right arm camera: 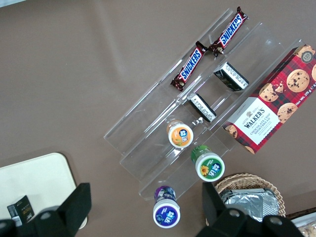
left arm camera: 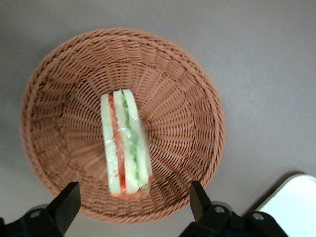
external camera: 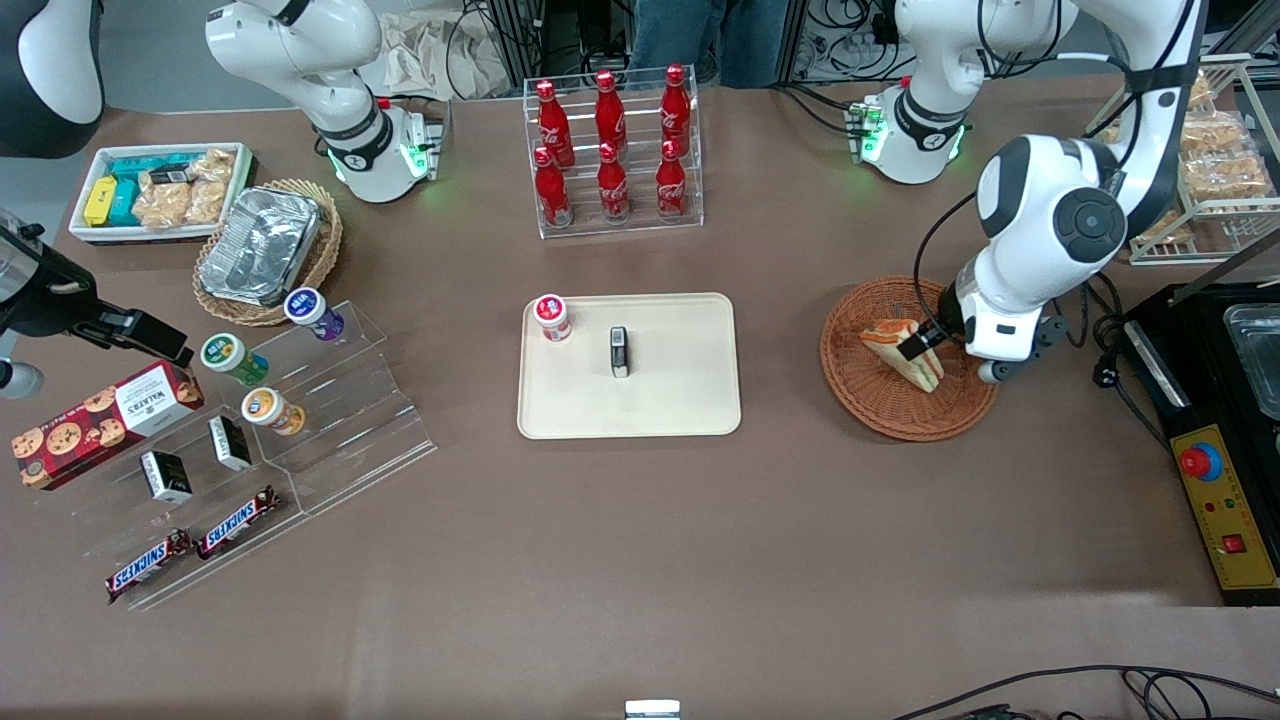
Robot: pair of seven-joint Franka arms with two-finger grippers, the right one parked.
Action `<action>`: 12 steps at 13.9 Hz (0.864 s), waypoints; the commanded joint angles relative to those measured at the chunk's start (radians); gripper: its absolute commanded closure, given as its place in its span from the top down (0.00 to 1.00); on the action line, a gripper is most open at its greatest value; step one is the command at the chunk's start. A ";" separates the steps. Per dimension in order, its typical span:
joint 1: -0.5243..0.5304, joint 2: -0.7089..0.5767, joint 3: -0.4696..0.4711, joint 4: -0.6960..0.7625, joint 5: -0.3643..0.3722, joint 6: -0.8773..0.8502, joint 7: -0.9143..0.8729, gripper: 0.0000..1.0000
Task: Place sandwich from basket to tray
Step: 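Close the left gripper on the wrapped sandwich in the basket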
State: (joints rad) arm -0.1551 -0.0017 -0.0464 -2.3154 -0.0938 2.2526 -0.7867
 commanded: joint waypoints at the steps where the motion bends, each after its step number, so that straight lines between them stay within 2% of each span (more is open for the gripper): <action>1: -0.011 -0.011 0.000 -0.120 -0.026 0.170 -0.032 0.98; 9: -0.055 0.003 0.000 -0.291 -0.029 0.464 -0.052 0.93; 11: -0.055 0.008 0.000 -0.285 -0.029 0.464 -0.069 0.63; 12: -0.058 0.008 0.000 -0.286 -0.026 0.464 -0.071 0.43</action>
State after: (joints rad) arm -0.2006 0.0117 -0.0471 -2.5907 -0.1172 2.6935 -0.8316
